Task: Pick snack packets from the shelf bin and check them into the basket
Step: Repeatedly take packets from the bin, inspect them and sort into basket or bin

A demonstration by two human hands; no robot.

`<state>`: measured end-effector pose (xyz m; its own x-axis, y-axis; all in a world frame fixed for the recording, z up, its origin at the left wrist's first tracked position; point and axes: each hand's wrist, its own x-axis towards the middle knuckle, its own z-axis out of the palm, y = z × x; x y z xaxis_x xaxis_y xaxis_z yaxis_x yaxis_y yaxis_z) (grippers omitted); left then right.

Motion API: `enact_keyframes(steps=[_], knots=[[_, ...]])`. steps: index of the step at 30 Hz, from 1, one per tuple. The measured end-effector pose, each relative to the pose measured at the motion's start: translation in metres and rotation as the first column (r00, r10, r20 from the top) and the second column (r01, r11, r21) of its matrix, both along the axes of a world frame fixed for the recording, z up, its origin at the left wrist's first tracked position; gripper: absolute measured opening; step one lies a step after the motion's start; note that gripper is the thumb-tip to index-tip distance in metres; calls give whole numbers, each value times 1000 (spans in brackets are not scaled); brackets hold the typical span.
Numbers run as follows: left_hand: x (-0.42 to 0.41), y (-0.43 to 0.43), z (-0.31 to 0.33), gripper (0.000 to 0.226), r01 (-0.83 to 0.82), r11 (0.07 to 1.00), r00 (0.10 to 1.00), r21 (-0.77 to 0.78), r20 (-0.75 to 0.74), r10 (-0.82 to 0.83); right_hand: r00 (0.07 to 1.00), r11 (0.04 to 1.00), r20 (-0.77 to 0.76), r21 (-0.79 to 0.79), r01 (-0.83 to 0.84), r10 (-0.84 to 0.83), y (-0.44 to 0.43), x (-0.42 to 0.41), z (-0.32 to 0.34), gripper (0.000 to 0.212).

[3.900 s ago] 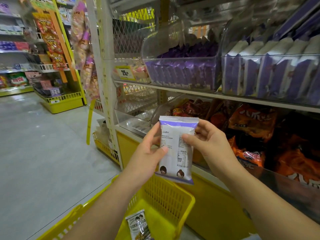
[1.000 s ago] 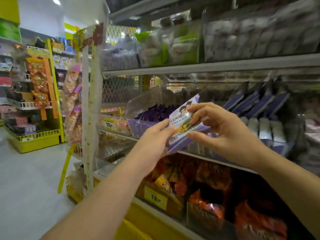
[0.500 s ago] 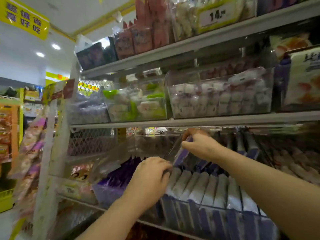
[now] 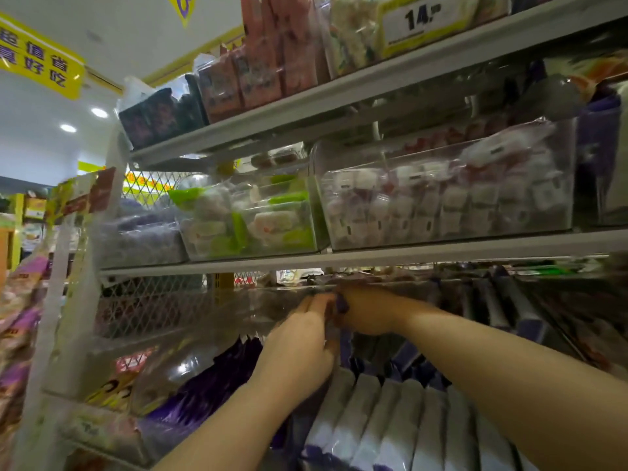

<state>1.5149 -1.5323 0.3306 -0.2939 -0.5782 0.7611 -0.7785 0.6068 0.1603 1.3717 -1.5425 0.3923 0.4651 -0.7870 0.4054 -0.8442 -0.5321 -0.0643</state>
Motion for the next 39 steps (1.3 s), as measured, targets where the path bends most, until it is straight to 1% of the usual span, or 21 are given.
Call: enact_keyframes(steps=[2,4,5,6,7,8,10,13,15,17,19,21,23,27,28,30,32,33,35,37,39], knots=[[-2,-8,7,49,35,999,999,-27,23,-34,1000,999,15,42,-15,14,0,-8,2,33],[-7,-20,13,49,22,999,994,-49,104,-17,1000,997,-15,83,-7,8,-1,-17,2,39],[-11,-26,15,44,14,999,995,-29,99,-11,998,994,-58,100,33,-28,-3,-21,0,39],[-15,-31,18,37,-1,999,998,33,56,-1,992,990,-100,109,89,-78,-4,-23,-2,38],[-18,-35,19,29,-55,998,996,40,71,52,985,984,-123,110,137,-123,-6,-23,-6,36],[-19,-38,19,24,-94,995,992,22,89,92,981,981,-119,108,163,-150,-9,-22,-10,34],[-20,-43,17,23,-97,994,995,42,32,96,987,984,-70,89,153,-147,-12,-19,-18,29],[-22,-38,19,38,-78,996,987,37,145,72,993,989,-50,89,115,-111,-8,-20,-18,36],[-21,-37,24,51,-154,980,969,128,213,124,991,990,-80,82,112,-106,-4,-21,-20,41],[-24,-33,28,54,-207,961,967,183,187,173,975,987,-151,-16,162,-162,-2,-17,-27,38],[-27,-30,27,44,-181,979,969,92,188,161,956,967,-161,-102,232,-246,-5,-13,-37,36],[-27,-27,26,41,-207,978,948,-8,246,203,951,961,-146,-101,258,-271,-3,-10,-40,28],[-27,-27,29,49,-255,967,918,17,319,237,951,964,-157,-67,258,-266,0,-14,-30,23],[-34,-25,37,56,-299,954,845,-19,458,275,945,949,-97,-78,305,-312,10,-35,-2,28],[-36,-25,37,54,-310,950,835,-29,470,286,946,949,-95,-75,305,-311,11,-39,1,28],[-40,-25,38,46,-313,950,859,6,428,280,946,952,-110,-57,300,-305,12,-42,2,27],[-45,-25,38,46,-316,948,864,15,418,281,947,953,-111,-41,300,-303,12,-41,0,21],[-47,-25,38,48,-315,949,852,-11,437,288,949,954,-96,-39,298,-300,10,-41,0,19],[-48,-25,38,49,-319,946,821,-62,481,308,950,951,-48,-52,305,-307,6,-43,1,25],[-49,-26,38,48,-322,944,811,-67,495,311,952,949,10,-75,306,-306,3,-45,2,28],[-49,-28,38,45,-317,946,805,-62,510,303,958,952,56,-108,287,-282,1,-48,2,25]])
